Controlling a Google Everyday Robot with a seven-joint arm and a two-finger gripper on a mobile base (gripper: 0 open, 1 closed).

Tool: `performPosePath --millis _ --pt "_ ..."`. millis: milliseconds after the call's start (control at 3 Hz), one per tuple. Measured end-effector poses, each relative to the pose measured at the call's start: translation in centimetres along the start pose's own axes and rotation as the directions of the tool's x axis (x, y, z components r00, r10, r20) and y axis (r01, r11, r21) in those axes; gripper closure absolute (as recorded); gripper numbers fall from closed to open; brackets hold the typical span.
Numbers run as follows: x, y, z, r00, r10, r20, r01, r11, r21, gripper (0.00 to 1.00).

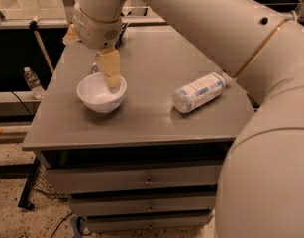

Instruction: Place redbull can into white bowl

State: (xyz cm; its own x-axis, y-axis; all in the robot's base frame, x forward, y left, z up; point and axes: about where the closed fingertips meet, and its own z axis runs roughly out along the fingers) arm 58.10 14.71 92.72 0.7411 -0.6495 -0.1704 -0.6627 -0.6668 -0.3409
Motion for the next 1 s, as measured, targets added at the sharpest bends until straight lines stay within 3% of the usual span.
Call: performPosePath --millis 333,667,1000 --pt "0.2 0.1 -0.1 1.0 0.008 0.002 -0.008 1.0 0.005 0.0" --pt "1.9 1.3 -1.4 0.997 0.074 0.009 -0.074 0.9966 0.035 0.0" --pt "4.6 3.8 -3.1 0.984 0.175 -0.018 -0.174 0.9838 0.043 0.0"
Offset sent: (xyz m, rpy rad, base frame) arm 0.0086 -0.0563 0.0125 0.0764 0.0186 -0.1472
